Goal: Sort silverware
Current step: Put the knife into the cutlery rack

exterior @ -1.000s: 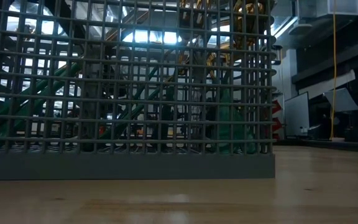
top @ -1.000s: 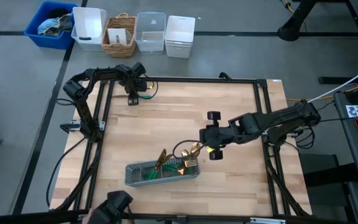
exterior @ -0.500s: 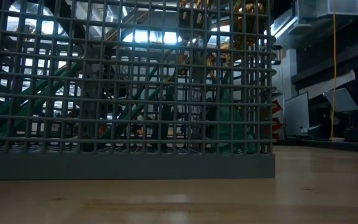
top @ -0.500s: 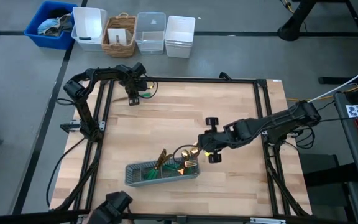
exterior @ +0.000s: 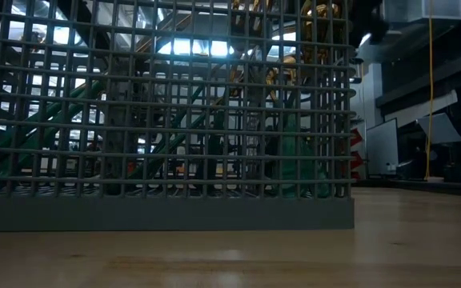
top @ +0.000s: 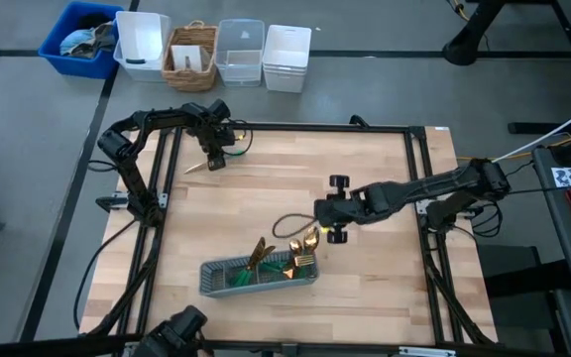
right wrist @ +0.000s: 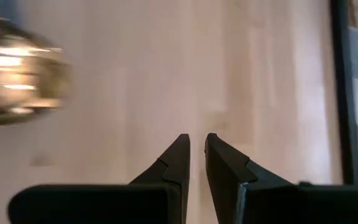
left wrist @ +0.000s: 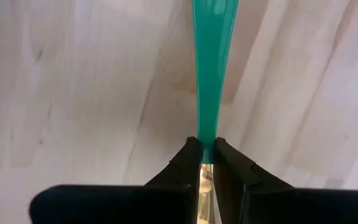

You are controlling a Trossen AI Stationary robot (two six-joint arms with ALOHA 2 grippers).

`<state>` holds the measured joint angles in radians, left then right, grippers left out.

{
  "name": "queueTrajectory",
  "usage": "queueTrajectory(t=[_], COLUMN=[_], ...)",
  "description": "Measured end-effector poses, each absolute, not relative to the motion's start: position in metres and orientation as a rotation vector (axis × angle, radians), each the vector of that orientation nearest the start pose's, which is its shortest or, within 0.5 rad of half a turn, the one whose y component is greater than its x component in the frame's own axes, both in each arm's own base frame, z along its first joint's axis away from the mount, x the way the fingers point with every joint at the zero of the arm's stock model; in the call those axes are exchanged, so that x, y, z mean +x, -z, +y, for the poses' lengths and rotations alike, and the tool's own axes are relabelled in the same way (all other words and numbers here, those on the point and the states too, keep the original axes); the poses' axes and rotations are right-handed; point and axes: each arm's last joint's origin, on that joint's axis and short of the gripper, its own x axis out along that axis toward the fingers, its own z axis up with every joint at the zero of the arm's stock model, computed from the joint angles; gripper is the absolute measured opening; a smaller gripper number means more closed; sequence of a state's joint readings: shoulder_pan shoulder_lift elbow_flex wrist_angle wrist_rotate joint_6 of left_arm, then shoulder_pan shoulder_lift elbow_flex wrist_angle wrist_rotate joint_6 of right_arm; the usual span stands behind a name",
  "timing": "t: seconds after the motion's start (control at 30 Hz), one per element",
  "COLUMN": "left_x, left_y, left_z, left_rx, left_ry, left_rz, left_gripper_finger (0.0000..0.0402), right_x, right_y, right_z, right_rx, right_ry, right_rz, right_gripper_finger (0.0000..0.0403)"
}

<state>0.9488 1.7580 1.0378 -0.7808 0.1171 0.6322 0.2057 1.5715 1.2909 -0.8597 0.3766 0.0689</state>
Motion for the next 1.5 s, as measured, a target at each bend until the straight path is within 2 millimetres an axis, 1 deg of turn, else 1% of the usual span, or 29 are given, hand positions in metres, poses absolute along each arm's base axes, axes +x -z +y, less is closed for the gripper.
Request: queueTrajectory(t=[0.23,0.33,0.4,0.57,0.63,0.73,0.8,0.93,1.0,1.13,1.3,1.37,1.5], left_x=[0.178,0.179,0.180,0.181,0.181,0.181,0.182,0.183,0.184,0.186,0.187,0.188,0.189], left_y=[-0.150,-0.151,-0.151,-0.152,-0.152,-0.153,-0.153,-0.154,-0.154,-0.155,-0.156,-0.156,-0.157], left_z=[0.241,0.240,0.240,0.239,0.239,0.238,0.238,0.237,0.237,0.237,0.236,0.236,0.235], left_rx=[-0.295,-0.309,-0.323,-0.338,-0.347,-0.364,-0.379,-0.415,-0.428,-0.453,-0.485,-0.497,-0.520], left_ry=[-0.178,-0.168,-0.154,-0.128,-0.119,-0.103,-0.100,-0.074,-0.056,-0.028,-0.008,-0.001,0.024], left_rz=[1.380,1.362,1.341,1.308,1.297,1.277,1.266,1.224,1.197,1.142,1.108,1.097,1.064], left_gripper_finger=[0.0024,0.0022,0.0020,0.0022,0.0022,0.0019,0.0020,0.0023,0.0023,0.0019,0.0023,0.0023,0.0020], right_x=[0.308,0.309,0.310,0.309,0.307,0.301,0.297,0.287,0.285,0.285,0.290,0.292,0.301], right_y=[-0.264,-0.264,-0.264,-0.264,-0.267,-0.277,-0.284,-0.300,-0.304,-0.305,-0.301,-0.299,-0.293], right_z=[0.019,0.012,0.012,0.022,0.022,0.020,0.018,0.014,0.012,0.007,-0.005,-0.012,-0.028], right_rx=[-0.268,-0.235,-0.202,-0.170,-0.172,-0.181,-0.205,-0.312,-0.359,-0.443,-0.488,-0.507,-0.530], right_ry=[0.279,0.269,0.222,0.055,0.051,0.076,0.112,0.199,0.264,0.357,0.358,0.356,0.359], right_rz=[1.133,1.138,1.142,1.151,1.140,1.102,1.077,1.019,0.998,1.001,1.033,1.052,1.057], right_gripper_finger=[0.0053,0.0053,0.0053,0.0053,0.0053,0.0053,0.0053,0.0053,0.0053,0.0053,0.0053,0.0053,0.0053])
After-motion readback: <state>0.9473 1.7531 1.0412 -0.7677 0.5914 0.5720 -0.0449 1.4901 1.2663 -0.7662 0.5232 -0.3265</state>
